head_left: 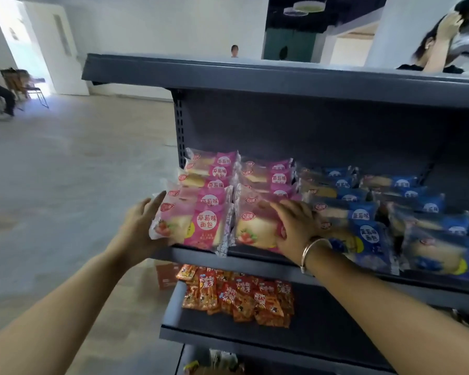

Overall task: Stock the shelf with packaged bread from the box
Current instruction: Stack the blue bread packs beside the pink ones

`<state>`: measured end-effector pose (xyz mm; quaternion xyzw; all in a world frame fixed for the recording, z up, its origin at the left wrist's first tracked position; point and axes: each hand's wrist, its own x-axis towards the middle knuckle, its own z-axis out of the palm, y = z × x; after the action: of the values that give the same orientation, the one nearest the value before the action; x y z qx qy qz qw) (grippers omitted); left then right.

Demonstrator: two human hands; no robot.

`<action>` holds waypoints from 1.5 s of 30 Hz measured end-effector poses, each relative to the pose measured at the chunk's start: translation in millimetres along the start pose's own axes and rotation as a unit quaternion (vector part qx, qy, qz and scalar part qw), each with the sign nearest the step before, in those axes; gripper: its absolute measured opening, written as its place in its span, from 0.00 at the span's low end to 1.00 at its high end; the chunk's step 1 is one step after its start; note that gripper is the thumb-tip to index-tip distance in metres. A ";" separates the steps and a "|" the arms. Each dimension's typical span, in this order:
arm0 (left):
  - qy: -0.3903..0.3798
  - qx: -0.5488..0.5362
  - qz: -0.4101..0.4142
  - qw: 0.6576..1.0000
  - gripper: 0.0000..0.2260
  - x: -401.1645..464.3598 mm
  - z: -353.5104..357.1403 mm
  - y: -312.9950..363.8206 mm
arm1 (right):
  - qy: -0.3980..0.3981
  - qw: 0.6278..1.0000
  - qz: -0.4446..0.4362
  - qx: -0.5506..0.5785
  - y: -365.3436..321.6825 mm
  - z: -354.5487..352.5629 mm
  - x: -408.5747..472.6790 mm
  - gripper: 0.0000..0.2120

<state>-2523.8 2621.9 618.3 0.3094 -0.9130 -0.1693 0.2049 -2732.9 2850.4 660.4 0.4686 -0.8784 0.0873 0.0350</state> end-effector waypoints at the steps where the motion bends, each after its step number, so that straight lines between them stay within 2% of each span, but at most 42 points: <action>1: -0.001 0.009 0.005 1.000 0.45 3.5 2.4 -1.1 | -0.010 1.000 0.012 -0.011 -1.9 -0.3 1.4 0.33; 4: 0.028 0.081 0.060 0.994 0.39 14.7 10.4 -2.0 | -0.038 0.998 0.035 -0.036 -5.8 -1.7 6.7 0.35; 7: 0.024 0.138 0.132 0.981 0.37 27.5 17.0 -4.3 | -0.054 0.996 0.038 -0.052 -7.8 -0.4 11.6 0.35; 10: 0.023 0.131 0.145 0.981 0.36 34.5 22.3 -4.1 | -0.065 0.995 0.039 -0.060 -9.6 -0.5 12.4 0.34; 15: 0.071 0.107 0.170 0.977 0.31 39.8 28.4 -6.5 | -0.044 0.994 0.033 -0.089 -13.2 1.9 11.9 0.30; 23: 0.123 0.193 0.159 0.960 0.32 49.2 27.9 2.6 | 0.014 0.991 0.034 -0.126 -20.2 3.5 19.2 0.27; 29: 0.093 0.163 0.175 0.966 0.30 42.6 31.5 -4.7 | 0.003 0.994 0.046 -0.095 -20.9 13.0 8.1 0.33; 34: 0.055 0.145 0.161 0.975 0.35 37.8 24.7 -4.7 | 0.011 0.994 0.038 -0.100 -20.8 17.9 6.0 0.37; 45: 0.050 0.179 0.142 0.972 0.43 24.7 21.4 -5.4 | 0.027 0.993 0.040 -0.105 -21.9 28.3 0.7 0.42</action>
<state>-2549.3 2606.1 604.3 0.2165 -0.9517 0.0433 0.2132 -2714.6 2832.5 635.4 0.4240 -0.8996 0.0083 0.1042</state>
